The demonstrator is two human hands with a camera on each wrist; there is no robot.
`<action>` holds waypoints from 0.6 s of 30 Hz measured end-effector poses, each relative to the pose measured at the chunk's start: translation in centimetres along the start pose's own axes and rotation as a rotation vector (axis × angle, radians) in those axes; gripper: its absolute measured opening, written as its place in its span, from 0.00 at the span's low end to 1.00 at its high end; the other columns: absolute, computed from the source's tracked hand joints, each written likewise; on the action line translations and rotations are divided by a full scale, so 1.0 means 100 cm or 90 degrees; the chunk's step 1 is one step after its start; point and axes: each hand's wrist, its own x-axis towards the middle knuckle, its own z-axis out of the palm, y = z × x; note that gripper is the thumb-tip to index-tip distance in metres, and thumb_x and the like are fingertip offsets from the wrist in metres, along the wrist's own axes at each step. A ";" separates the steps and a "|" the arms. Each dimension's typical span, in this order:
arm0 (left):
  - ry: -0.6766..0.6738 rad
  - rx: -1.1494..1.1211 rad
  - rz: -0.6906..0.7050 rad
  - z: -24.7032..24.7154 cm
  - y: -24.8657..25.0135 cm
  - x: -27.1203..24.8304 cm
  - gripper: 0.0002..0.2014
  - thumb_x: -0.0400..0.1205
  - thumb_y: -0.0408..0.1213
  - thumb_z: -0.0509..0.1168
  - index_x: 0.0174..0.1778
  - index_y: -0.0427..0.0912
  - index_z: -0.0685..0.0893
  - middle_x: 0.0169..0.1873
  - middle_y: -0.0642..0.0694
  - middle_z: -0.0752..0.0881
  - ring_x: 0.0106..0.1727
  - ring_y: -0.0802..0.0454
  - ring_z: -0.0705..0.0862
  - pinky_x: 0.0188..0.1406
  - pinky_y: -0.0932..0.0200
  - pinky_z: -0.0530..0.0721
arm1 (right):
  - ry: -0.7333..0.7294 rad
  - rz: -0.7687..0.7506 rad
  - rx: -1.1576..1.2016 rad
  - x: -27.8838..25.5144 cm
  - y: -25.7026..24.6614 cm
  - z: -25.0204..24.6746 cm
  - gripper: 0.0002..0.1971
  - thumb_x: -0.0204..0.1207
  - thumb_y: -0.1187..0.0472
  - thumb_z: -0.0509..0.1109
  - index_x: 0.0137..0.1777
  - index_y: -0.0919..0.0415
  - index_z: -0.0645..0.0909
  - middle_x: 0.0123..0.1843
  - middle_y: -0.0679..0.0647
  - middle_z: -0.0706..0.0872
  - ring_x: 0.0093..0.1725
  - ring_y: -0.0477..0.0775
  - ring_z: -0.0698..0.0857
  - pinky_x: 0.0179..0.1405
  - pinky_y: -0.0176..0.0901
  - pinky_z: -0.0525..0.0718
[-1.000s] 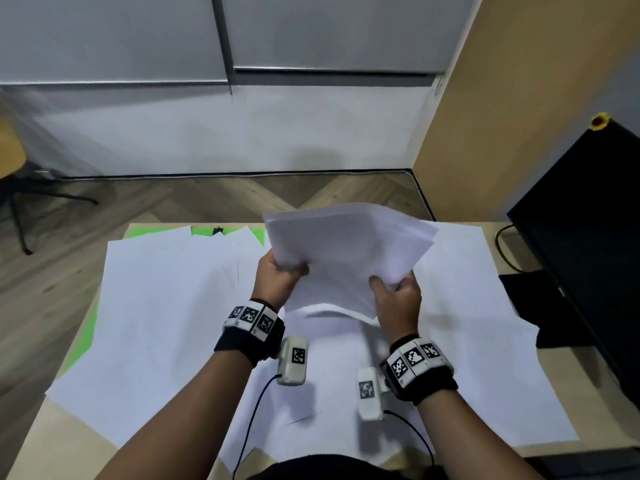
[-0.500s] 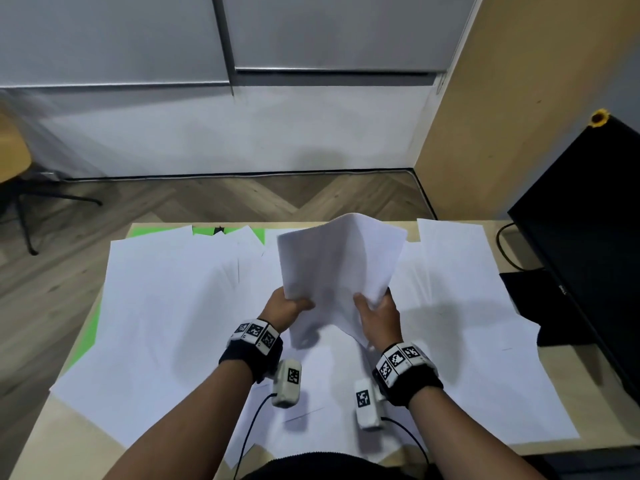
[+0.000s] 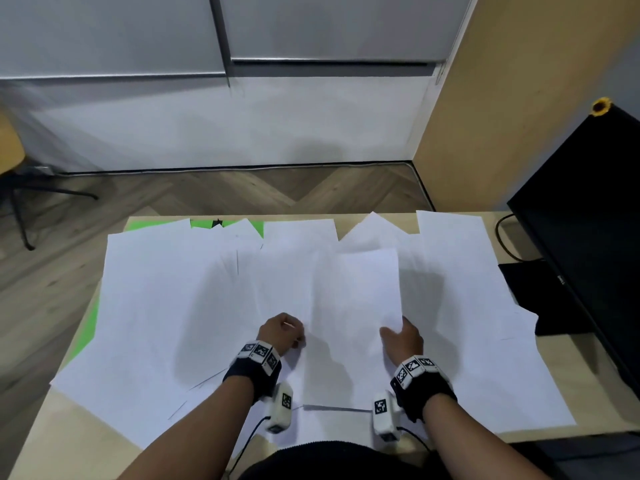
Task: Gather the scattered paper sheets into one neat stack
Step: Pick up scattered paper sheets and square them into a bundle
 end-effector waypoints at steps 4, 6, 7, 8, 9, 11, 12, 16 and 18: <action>0.165 0.113 -0.027 -0.012 -0.028 0.007 0.09 0.76 0.45 0.71 0.50 0.48 0.84 0.53 0.43 0.86 0.57 0.42 0.85 0.56 0.56 0.82 | 0.023 0.086 -0.026 0.011 0.032 -0.014 0.17 0.70 0.61 0.70 0.59 0.60 0.86 0.58 0.59 0.90 0.58 0.64 0.86 0.61 0.45 0.81; 0.200 0.109 -0.044 -0.015 -0.036 0.007 0.25 0.74 0.53 0.73 0.63 0.43 0.80 0.62 0.40 0.78 0.62 0.39 0.81 0.59 0.50 0.80 | 0.019 0.106 -0.035 0.014 0.039 -0.018 0.16 0.71 0.62 0.70 0.58 0.61 0.86 0.57 0.59 0.90 0.57 0.64 0.86 0.59 0.43 0.80; 0.212 0.110 -0.053 -0.015 -0.038 0.006 0.31 0.73 0.55 0.73 0.67 0.42 0.77 0.64 0.40 0.76 0.64 0.38 0.80 0.59 0.48 0.79 | 0.012 0.115 -0.037 0.015 0.041 -0.019 0.15 0.71 0.62 0.71 0.58 0.61 0.86 0.55 0.59 0.90 0.56 0.63 0.86 0.57 0.42 0.80; 0.216 0.117 -0.061 -0.014 -0.039 0.004 0.35 0.71 0.57 0.74 0.70 0.42 0.75 0.65 0.41 0.74 0.65 0.38 0.79 0.59 0.47 0.79 | 0.006 0.120 -0.033 0.016 0.042 -0.019 0.14 0.71 0.63 0.70 0.56 0.60 0.86 0.54 0.59 0.90 0.54 0.62 0.86 0.56 0.42 0.80; 0.214 0.128 -0.064 -0.012 -0.041 0.003 0.39 0.70 0.59 0.75 0.71 0.42 0.73 0.66 0.42 0.72 0.66 0.39 0.79 0.59 0.46 0.79 | 0.001 0.122 -0.035 0.016 0.041 -0.017 0.13 0.70 0.63 0.70 0.55 0.60 0.86 0.52 0.59 0.91 0.52 0.62 0.86 0.56 0.42 0.81; 0.198 0.177 -0.066 -0.009 -0.042 0.002 0.42 0.67 0.61 0.76 0.71 0.43 0.72 0.65 0.43 0.72 0.65 0.40 0.79 0.57 0.47 0.80 | -0.005 0.123 -0.045 0.016 0.040 -0.012 0.12 0.70 0.63 0.70 0.53 0.61 0.87 0.51 0.59 0.91 0.52 0.62 0.87 0.55 0.42 0.82; 0.186 0.212 -0.065 -0.009 -0.043 0.001 0.41 0.66 0.62 0.77 0.69 0.43 0.72 0.64 0.44 0.72 0.64 0.40 0.79 0.56 0.49 0.80 | -0.007 0.124 -0.049 0.015 0.040 -0.009 0.12 0.71 0.63 0.70 0.54 0.61 0.87 0.52 0.59 0.90 0.51 0.62 0.86 0.53 0.42 0.81; 0.120 0.302 -0.051 -0.005 -0.044 0.003 0.30 0.70 0.59 0.75 0.62 0.46 0.78 0.62 0.44 0.74 0.62 0.43 0.80 0.56 0.52 0.82 | -0.014 0.124 -0.076 0.012 0.042 -0.001 0.11 0.71 0.64 0.68 0.53 0.61 0.86 0.52 0.60 0.90 0.48 0.61 0.84 0.50 0.40 0.78; 0.112 0.290 -0.048 -0.002 -0.042 0.004 0.28 0.71 0.55 0.76 0.62 0.46 0.78 0.64 0.43 0.73 0.62 0.43 0.79 0.57 0.52 0.82 | -0.019 0.129 -0.078 0.015 0.043 -0.001 0.11 0.71 0.64 0.67 0.52 0.61 0.85 0.52 0.60 0.90 0.51 0.63 0.86 0.54 0.44 0.82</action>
